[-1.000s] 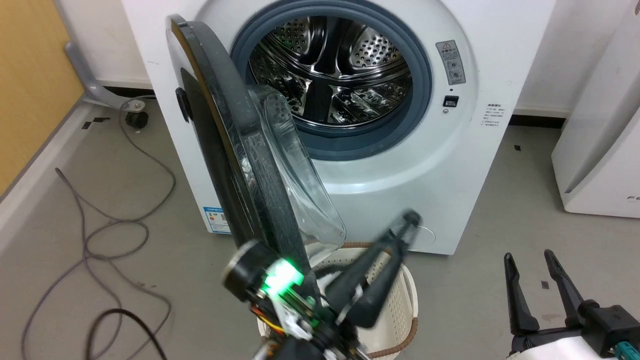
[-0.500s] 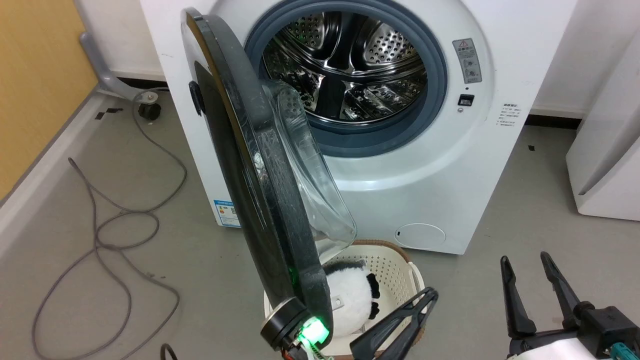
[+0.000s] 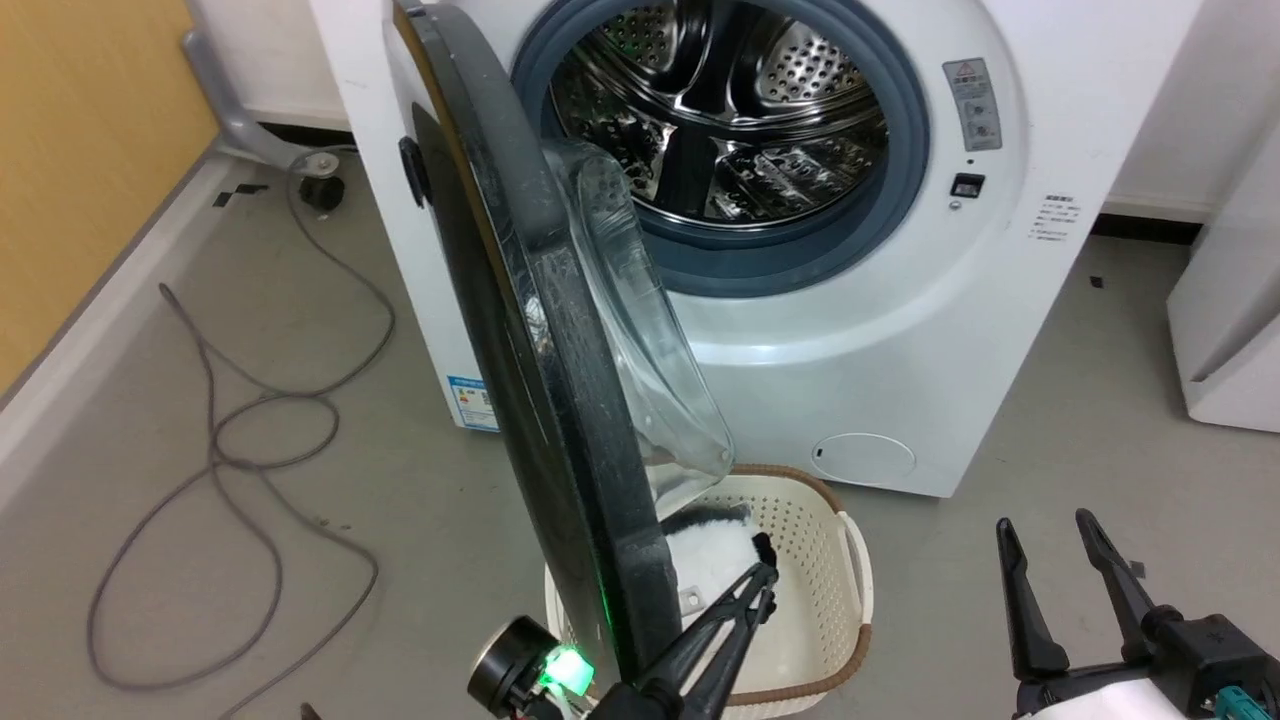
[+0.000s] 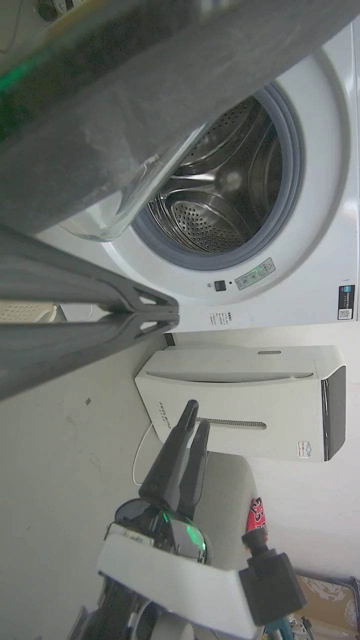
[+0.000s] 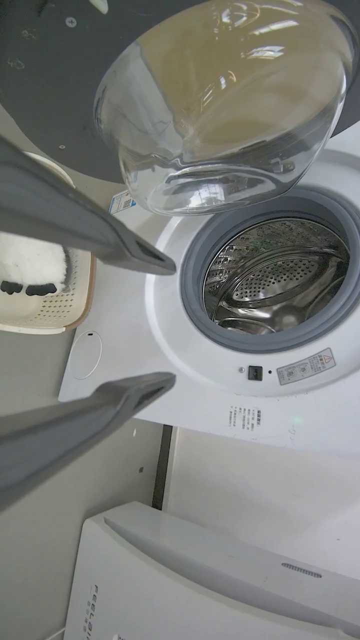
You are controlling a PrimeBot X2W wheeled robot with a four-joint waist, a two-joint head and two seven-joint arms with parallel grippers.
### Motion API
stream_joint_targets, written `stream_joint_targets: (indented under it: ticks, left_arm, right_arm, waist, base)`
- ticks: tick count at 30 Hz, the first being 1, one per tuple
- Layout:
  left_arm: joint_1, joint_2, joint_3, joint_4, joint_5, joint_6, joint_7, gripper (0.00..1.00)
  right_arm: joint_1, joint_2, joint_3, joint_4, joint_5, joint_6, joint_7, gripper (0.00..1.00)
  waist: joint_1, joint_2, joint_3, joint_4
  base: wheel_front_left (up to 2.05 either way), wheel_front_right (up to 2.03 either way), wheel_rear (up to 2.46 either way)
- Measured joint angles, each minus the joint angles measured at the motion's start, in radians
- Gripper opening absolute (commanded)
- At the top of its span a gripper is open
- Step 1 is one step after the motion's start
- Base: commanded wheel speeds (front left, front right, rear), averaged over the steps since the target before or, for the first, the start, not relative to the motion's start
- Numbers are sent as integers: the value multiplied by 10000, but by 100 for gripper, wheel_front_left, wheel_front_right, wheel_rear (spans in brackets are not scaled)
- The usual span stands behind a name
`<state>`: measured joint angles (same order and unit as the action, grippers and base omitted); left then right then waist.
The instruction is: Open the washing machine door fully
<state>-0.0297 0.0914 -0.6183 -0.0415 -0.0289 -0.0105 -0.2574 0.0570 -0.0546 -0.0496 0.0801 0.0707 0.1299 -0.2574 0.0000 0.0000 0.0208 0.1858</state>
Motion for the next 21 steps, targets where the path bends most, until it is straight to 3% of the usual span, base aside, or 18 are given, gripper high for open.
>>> stream_joint_targets:
  ticks: [21]
  left_arm:
    - [211, -25, 566, 537, -115, 75, -2, 0]
  right_arm:
    - [-8, 4, 38, 65, 8, 0, 0, 100]
  waist:
    - [0, 0, 116, 1316]
  base:
    - [0, 0, 0]
